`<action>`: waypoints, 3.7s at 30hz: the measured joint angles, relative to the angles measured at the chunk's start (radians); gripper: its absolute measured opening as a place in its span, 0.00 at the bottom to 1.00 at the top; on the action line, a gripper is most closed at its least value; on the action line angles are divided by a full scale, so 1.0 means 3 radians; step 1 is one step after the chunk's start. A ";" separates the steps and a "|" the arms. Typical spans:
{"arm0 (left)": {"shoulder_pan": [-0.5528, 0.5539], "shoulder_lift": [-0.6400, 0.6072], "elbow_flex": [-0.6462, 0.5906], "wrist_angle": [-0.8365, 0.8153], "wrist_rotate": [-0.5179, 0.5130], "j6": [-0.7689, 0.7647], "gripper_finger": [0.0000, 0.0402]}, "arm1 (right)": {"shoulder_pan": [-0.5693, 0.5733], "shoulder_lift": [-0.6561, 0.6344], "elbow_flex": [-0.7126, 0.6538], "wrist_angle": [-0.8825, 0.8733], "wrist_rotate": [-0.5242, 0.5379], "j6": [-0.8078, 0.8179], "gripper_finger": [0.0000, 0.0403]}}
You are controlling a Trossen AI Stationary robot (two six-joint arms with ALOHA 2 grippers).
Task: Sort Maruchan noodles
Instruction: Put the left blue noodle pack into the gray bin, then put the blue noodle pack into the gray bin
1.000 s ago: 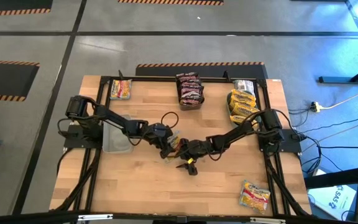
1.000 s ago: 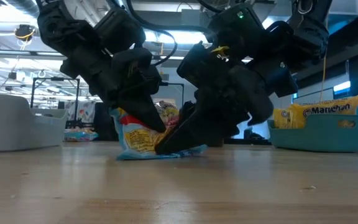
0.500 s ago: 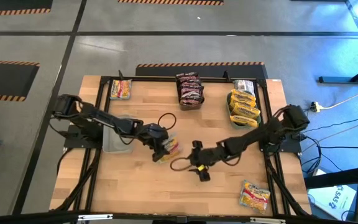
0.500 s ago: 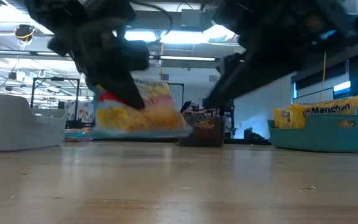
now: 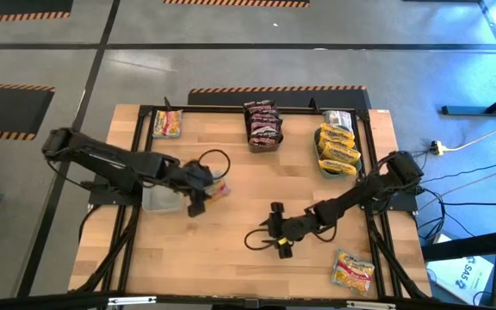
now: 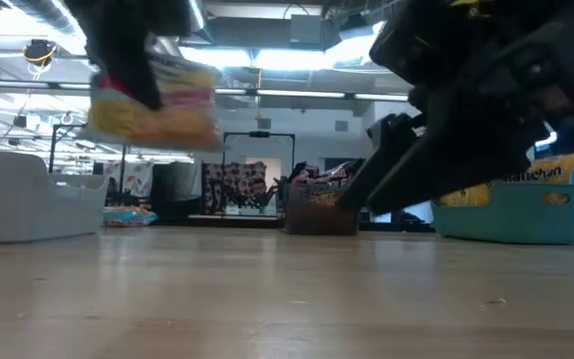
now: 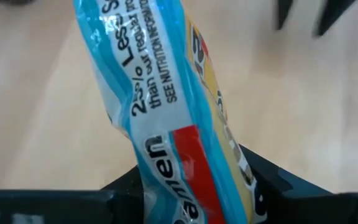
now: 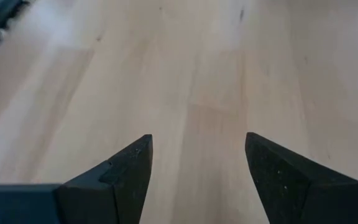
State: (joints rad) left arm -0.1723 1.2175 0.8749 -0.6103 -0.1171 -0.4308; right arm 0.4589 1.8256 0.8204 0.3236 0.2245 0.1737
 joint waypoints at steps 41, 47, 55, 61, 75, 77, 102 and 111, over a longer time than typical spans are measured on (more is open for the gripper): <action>0.1133 -0.0090 -0.0384 -0.1610 -0.0509 0.1195 0.35 | -0.0032 -0.0005 0.0008 0.0113 -0.0027 -0.0072 0.60; 0.1149 -0.0089 -0.0384 -0.1465 -0.0570 0.1382 0.35 | -0.0032 -0.0005 0.0008 0.0116 -0.0058 -0.0074 0.60; 0.1215 -0.0088 -0.0444 -0.1394 -0.0591 0.1481 0.38 | -0.0032 -0.0005 0.0008 0.0151 -0.0120 -0.0074 0.60; 0.1227 -0.0088 -0.0491 -0.1138 -0.0661 0.1763 0.45 | -0.0032 -0.0005 0.0008 0.0155 -0.0145 -0.0074 0.60; 0.1259 -0.0088 -0.0491 -0.1132 -0.1282 0.1834 0.60 | -0.0032 -0.0005 0.0008 0.0244 -0.0201 -0.0076 0.60; 0.1258 -0.0088 -0.0491 -0.1111 -0.1355 0.1905 0.60 | -0.0032 -0.0005 0.0008 0.0241 -0.0202 -0.0076 0.60; 0.0835 -0.0203 0.0311 -0.0821 -0.0693 0.0577 0.61 | -0.0024 -0.0075 0.0008 0.0113 -0.0178 -0.0035 0.60; 0.0050 -0.0105 -0.0223 0.0745 -0.0532 0.0213 0.61 | 0.0115 -0.0871 0.0015 -0.1112 -0.0209 0.0408 0.60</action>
State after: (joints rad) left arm -0.1574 1.1861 0.8079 -0.3869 -0.2766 -0.3669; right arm 0.4934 1.5641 0.8249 -0.0099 0.1617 0.2963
